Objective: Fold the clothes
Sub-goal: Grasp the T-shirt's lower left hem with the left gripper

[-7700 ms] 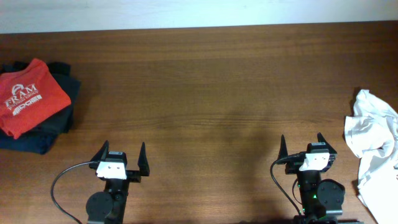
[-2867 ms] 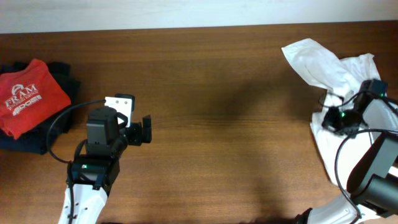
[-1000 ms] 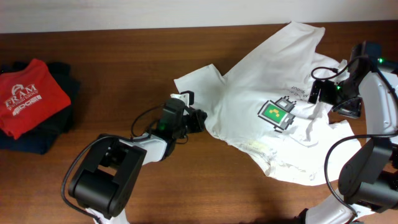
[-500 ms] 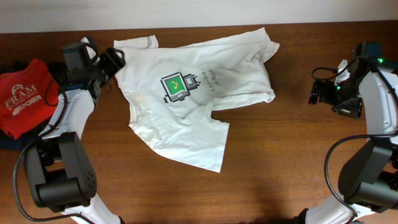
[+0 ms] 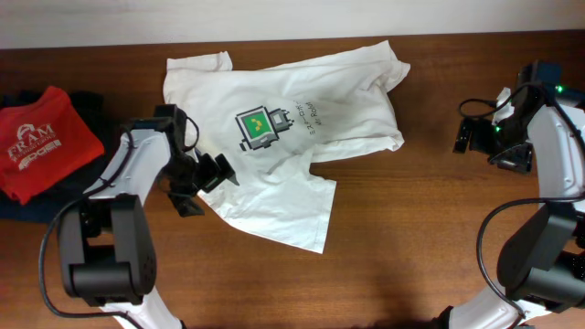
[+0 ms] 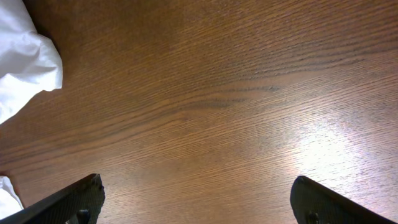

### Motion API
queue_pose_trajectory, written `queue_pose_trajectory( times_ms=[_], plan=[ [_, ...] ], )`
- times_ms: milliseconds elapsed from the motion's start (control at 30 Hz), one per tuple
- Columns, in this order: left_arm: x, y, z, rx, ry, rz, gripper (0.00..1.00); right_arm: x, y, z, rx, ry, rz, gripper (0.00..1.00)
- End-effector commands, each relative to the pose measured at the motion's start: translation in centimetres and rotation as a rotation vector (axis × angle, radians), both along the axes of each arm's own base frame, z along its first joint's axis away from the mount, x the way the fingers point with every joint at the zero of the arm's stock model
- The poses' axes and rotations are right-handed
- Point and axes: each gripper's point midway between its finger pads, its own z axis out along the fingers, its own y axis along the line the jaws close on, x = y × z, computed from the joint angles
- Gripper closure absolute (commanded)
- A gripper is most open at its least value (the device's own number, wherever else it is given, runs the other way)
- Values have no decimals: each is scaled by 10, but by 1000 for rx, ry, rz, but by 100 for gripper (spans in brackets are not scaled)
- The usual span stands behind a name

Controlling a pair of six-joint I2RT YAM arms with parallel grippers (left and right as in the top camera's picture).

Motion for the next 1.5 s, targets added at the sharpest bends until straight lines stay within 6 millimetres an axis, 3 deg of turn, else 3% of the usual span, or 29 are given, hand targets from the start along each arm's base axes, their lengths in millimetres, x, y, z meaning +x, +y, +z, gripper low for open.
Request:
queue_pose_trajectory(
  times_ms=[0, 133, 333, 467, 667, 733, 833, 867, 933, 1033, 1267, 1467],
  plan=[
    [-16, -22, -10, 14, 44, -35, 1, 0, -4, 12, -21, -30, -1, 1],
    [-39, -48, -27, 42, 79, -87, 1, 0, -4, 12, -21, -31, -1, 1],
    [-53, -50, -50, 97, 112, -7, 11, 0, -4, 12, -21, -30, -1, 1],
    [-47, -52, -62, 85, 59, -3, 43, 0, -4, 12, -21, -30, -1, 1],
    [-51, -51, -62, 87, 72, -5, 94, 0, -4, 12, -21, -31, -1, 1],
    [-58, -43, -62, 109, 98, -19, 100, 1, -4, 12, -21, -31, -1, 1],
    [-71, 0, -61, 215, 160, -30, 100, 1, -2, 12, -7, -33, 1, 1],
    [-81, 34, -57, 298, 215, 4, 100, 5, 12, 12, 64, -56, 36, 0],
    [-89, 76, -51, 350, 263, 110, 100, 10, 37, 12, 181, -91, 113, 4],
    [-83, 107, -49, 252, 257, 316, 100, 11, 60, 0, 217, -66, 176, 9],
    [-74, 116, -51, 189, 214, 369, 100, 26, 126, -28, 229, -25, 352, 17],
    [-70, 112, -52, 194, 196, 346, 100, 50, 185, -83, 264, 5, 392, 38]
  ],
)
